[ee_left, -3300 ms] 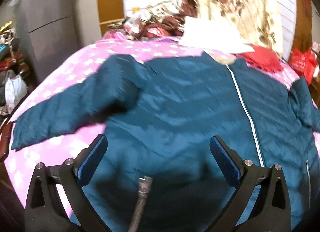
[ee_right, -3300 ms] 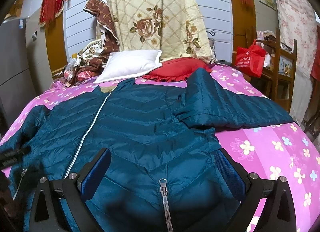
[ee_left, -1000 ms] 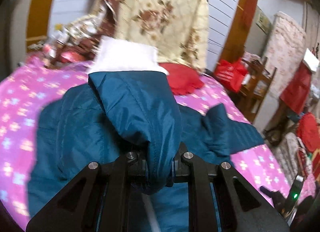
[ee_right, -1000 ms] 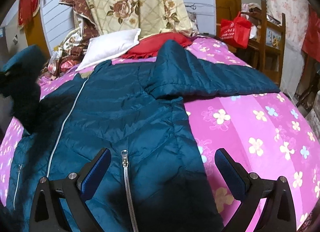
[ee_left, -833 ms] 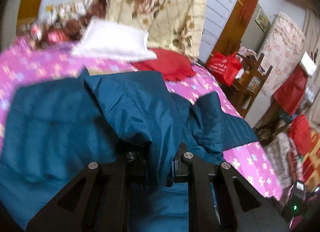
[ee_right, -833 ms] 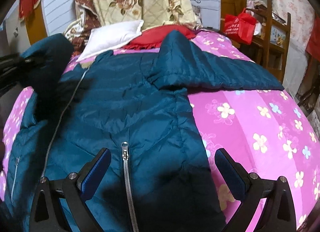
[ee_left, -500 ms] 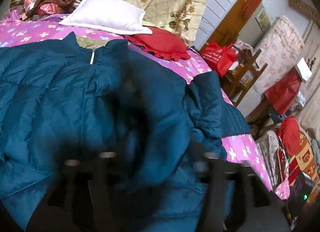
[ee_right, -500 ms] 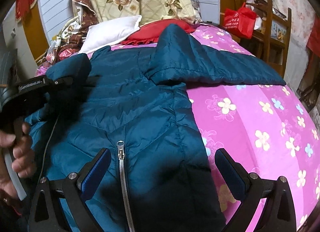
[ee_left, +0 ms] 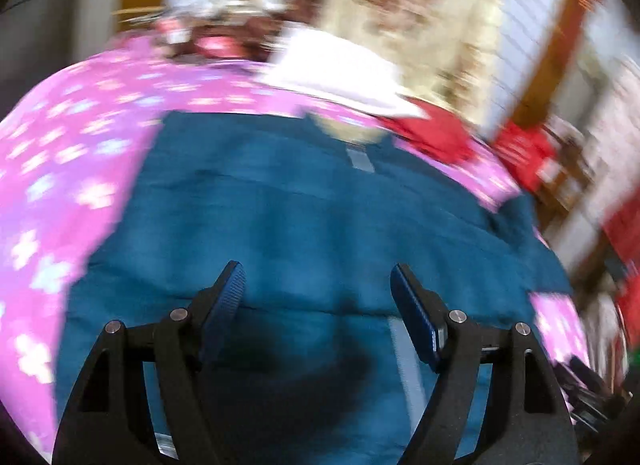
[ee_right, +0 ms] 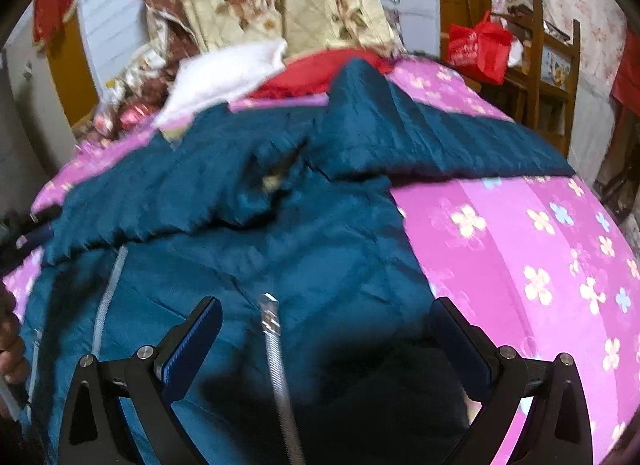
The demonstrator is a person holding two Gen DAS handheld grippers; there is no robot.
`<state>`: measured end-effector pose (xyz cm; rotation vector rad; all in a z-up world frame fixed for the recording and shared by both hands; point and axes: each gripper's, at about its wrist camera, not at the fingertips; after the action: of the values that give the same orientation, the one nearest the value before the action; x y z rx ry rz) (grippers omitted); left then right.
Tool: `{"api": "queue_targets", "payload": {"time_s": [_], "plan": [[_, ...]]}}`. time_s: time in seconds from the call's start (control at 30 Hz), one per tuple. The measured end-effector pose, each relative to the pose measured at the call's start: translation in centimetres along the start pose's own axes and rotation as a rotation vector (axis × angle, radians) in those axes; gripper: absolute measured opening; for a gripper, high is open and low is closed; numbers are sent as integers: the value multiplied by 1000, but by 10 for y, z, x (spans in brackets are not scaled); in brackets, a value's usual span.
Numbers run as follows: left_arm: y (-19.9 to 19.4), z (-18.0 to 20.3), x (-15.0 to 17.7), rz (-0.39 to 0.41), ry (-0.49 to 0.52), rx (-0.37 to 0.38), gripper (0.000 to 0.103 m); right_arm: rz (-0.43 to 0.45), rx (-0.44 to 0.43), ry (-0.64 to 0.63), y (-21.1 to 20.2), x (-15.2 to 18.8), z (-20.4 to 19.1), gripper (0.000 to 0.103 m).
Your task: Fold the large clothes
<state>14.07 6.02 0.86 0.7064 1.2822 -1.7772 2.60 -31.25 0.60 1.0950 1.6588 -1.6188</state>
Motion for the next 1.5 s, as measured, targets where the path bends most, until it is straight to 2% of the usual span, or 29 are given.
{"api": "queue_targets", "payload": {"time_s": [0.07, 0.1, 0.13, 0.2, 0.33, 0.4, 0.5, 0.6, 0.7, 0.8, 0.9, 0.97, 1.03, 1.07, 1.13, 1.27, 1.37, 1.4, 1.5], "plan": [[5, -29, -3, 22, -68, -116, 76, 34, -38, -39, 7, -17, -16, 103], [10, -45, -4, -3, -133, -176, 76, 57, -74, -50, 12, -28, -28, 103], [14, -59, -5, -23, -200, -176, 76, 77, -121, -56, 19, -36, -39, 103], [16, -74, -4, -28, -254, -194, 76, 73, -240, -58, 41, -47, -61, 103], [21, -87, -5, -42, -241, -293, 76, -10, -353, -43, 97, -47, -88, 103], [26, -95, -3, -60, -264, -312, 76, -64, -284, -44, 126, -41, -83, 103], [32, -95, 1, -91, -243, -330, 76, -168, -121, 49, 160, -31, -43, 103], [34, -84, 1, -102, -186, -339, 76, -186, -116, 125, 163, -34, -17, 103], [24, -79, -3, -53, -177, -353, 76, -130, -73, 112, 147, -39, -15, 102], [16, -67, -7, 4, -112, -375, 76, -39, -119, 49, 122, -48, -35, 102], [27, -53, -3, -11, -36, -340, 76, 28, -174, -88, 111, -48, -75, 102], [46, -51, 6, -98, -25, -294, 76, -12, -185, -151, 124, -41, -88, 102], [54, -52, 12, -128, -10, -303, 78, -142, -134, -137, 157, -28, -87, 102], [53, -50, 12, -126, 5, -309, 78, -183, -145, -89, 165, -24, -77, 103], [48, -49, 9, -119, -8, -307, 78, -144, -138, -41, 157, -31, -65, 102], [31, -44, 2, -68, -27, -303, 78, 62, -57, 16, 108, -58, -29, 102], [20, -33, 1, -45, -23, -285, 78, 167, 63, 119, 91, -80, 33, 102], [17, -27, 2, -42, -16, -273, 78, 169, 102, 147, 91, -87, 53, 102], [10, -10, 3, -36, 13, -230, 78, 157, 311, 175, 112, -107, 139, 102]]}}
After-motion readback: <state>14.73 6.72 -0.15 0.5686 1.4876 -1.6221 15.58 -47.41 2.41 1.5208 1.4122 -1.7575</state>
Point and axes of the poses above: each gripper's, at about its wrist camera, not at the fingertips, and y roughly the way its jaws point, z to its right, x to its underside, and after that the axes turned 13 degrees about z, right-handed
